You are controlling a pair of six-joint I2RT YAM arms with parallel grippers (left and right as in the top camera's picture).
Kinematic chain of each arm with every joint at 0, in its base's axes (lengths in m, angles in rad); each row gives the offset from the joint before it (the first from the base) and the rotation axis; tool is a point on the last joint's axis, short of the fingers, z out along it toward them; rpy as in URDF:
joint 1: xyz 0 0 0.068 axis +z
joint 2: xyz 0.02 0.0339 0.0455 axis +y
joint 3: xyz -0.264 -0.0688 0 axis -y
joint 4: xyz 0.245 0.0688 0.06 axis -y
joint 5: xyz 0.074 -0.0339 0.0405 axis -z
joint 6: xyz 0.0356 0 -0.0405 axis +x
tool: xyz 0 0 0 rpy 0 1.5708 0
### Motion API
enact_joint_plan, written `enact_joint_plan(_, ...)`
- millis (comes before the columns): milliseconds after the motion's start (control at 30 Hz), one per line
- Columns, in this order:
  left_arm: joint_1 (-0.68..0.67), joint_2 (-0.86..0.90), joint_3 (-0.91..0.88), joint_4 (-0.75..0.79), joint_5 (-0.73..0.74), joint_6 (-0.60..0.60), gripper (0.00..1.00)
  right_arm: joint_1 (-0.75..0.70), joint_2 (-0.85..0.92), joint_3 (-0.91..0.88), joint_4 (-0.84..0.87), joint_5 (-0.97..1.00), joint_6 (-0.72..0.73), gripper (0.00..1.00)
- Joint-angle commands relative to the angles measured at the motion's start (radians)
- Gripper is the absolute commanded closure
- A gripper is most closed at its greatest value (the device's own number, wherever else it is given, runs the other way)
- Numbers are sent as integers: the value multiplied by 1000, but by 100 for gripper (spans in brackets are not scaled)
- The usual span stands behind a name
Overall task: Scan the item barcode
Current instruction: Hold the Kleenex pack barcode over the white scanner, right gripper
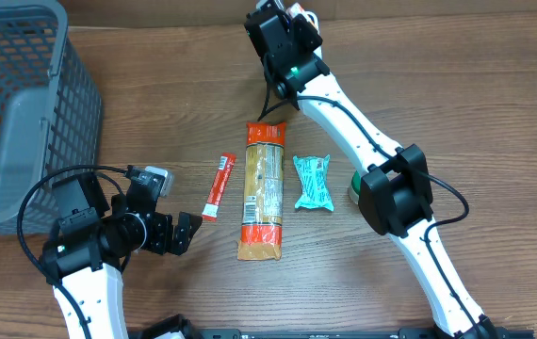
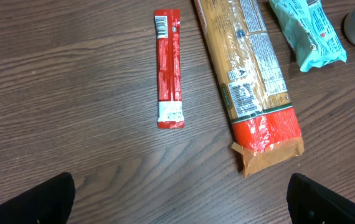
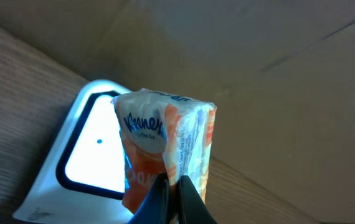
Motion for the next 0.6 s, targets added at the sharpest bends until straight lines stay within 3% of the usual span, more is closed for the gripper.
enact_joint_plan(0, 8, 4, 14, 1, 1, 19, 0, -26, 16, -8, 2, -19, -3, 96)
enact_joint_plan(333, 8, 4, 14, 1, 1, 19, 0, -42, 9, -5, -30, -111, 6, 96)
enact_joint_plan(433, 8, 4, 14, 1, 1, 19, 0, -41, -22, 4, -54, -31, 69, 96)
enact_joint_plan(567, 8, 4, 14, 1, 1, 19, 0, -51, -117, 9, -168, -74, 174, 96)
